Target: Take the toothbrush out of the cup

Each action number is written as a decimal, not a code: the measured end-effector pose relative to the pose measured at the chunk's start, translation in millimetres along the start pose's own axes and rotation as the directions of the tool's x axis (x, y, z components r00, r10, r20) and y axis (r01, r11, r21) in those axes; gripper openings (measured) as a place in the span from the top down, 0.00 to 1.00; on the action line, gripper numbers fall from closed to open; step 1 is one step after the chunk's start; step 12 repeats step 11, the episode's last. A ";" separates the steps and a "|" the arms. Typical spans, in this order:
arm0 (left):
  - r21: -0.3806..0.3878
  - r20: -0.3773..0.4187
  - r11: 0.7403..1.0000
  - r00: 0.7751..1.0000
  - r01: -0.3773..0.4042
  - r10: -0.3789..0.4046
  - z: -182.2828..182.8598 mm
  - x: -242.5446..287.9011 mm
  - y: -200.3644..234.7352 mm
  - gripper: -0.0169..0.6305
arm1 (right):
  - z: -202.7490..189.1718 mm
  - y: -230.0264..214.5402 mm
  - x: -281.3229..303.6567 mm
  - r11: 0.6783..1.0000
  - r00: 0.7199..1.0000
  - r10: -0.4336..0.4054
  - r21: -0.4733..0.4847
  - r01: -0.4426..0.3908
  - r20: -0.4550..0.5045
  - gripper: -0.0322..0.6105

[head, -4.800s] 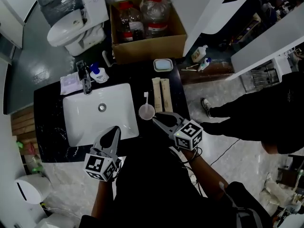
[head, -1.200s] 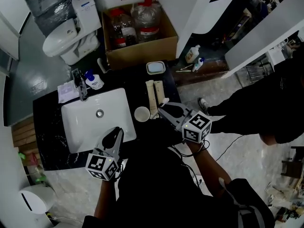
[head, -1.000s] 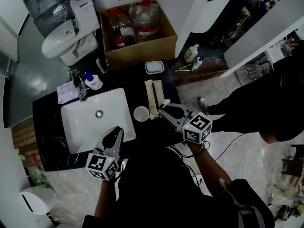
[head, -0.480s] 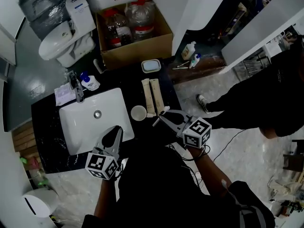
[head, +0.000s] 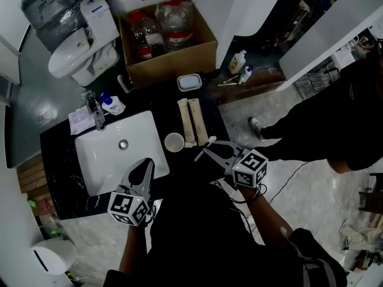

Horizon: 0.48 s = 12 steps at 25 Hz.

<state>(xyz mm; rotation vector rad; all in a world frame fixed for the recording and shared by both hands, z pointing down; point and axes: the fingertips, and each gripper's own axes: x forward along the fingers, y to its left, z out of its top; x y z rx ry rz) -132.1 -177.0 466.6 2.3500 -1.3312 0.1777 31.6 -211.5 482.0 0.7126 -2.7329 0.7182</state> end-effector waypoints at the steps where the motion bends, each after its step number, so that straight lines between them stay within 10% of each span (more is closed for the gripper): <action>1: 0.000 0.001 1.000 1.000 -0.001 0.001 0.4 0.2 -0.3 0.95 | -0.7 0.2 -0.5 1.000 1.000 0.001 0.002 -0.001 0.000 0.87; 12: -0.003 0.002 1.000 1.000 -0.011 0.011 0.0 0.5 -3.1 0.96 | -1.1 -2.5 -4.2 1.000 1.000 0.009 -0.003 -0.009 -0.003 0.87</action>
